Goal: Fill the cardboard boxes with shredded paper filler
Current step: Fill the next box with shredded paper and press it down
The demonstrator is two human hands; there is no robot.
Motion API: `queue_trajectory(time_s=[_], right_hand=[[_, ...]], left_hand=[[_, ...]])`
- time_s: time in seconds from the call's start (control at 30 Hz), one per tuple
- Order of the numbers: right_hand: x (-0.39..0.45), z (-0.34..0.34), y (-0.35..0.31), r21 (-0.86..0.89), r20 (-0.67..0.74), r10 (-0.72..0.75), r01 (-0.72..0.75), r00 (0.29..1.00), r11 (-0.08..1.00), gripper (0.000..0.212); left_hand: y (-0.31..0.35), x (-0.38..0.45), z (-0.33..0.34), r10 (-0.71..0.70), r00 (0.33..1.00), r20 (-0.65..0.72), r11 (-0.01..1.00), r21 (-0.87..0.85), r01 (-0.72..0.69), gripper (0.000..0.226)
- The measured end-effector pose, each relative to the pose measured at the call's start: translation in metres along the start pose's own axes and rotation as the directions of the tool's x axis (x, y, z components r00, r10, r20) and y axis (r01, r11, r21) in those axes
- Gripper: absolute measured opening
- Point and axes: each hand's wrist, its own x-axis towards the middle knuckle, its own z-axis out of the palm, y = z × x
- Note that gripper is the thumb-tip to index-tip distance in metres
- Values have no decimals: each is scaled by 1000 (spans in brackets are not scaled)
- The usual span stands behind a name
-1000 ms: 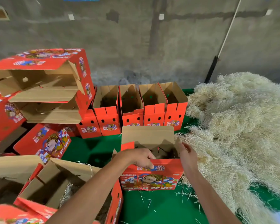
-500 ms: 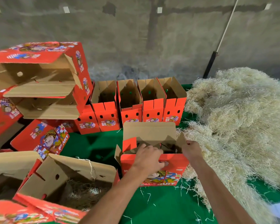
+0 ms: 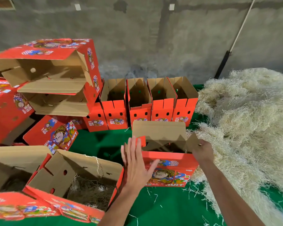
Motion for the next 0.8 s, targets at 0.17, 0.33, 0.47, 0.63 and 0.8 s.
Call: queue_trajectory(time_s=[0.17,0.33,0.47,0.63,0.8], right_hand=[[-3,-3,0,32,12,-37,37,999,999,14],[-4,-7,5,33,35,-62,61,997,998,15],[-2,-10,7,47,64,-15,12,998,999,14],[2,-21,18,37,62,44,-47,997,998,15],[14,-41,29,6,46,80,-80,996,997,22]], left_hand=[[-9,28,-5,-328,943,-59,865,-420,274,68],[-18,69,-19,-611,732,301,301,-767,566,26],[-28,89,-19,-584,607,539,244,-596,765,49],[-25,96,-19,-397,637,661,592,-345,728,105],[-15,106,-8,-318,490,812,687,-159,709,124]])
